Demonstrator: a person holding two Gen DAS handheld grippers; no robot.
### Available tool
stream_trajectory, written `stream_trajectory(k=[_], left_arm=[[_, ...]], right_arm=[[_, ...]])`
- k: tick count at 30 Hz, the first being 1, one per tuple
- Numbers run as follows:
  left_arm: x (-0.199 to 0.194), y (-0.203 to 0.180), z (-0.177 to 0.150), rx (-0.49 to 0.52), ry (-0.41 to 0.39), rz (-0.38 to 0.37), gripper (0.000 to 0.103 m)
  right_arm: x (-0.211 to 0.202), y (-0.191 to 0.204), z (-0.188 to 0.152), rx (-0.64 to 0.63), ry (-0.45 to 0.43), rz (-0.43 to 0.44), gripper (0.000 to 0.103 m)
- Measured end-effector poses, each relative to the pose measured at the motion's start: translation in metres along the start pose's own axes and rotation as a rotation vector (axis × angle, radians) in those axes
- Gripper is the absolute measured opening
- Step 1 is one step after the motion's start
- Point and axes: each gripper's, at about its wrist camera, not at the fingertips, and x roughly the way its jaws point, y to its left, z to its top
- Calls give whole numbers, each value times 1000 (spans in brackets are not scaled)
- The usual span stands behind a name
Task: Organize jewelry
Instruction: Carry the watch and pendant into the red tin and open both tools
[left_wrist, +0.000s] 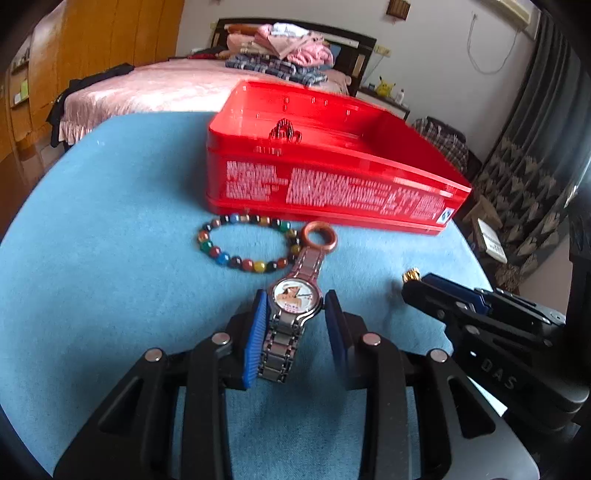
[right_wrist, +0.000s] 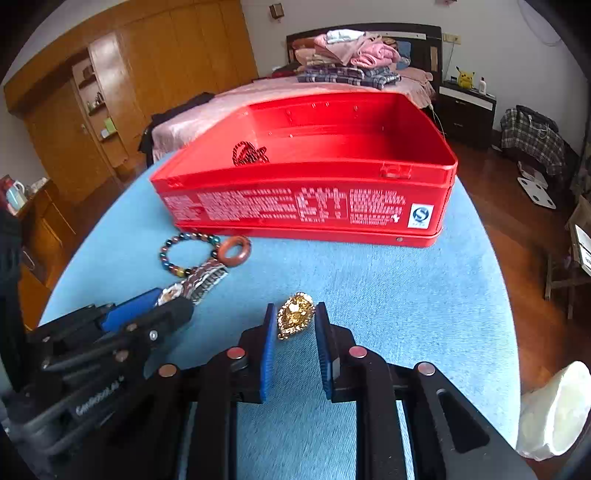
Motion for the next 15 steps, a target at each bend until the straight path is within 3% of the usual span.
stream_trajectory(k=[15], left_arm=[[-52, -11, 24, 2, -152, -35, 30]], right_arm=[[-54, -12, 20, 33, -106, 56, 21]])
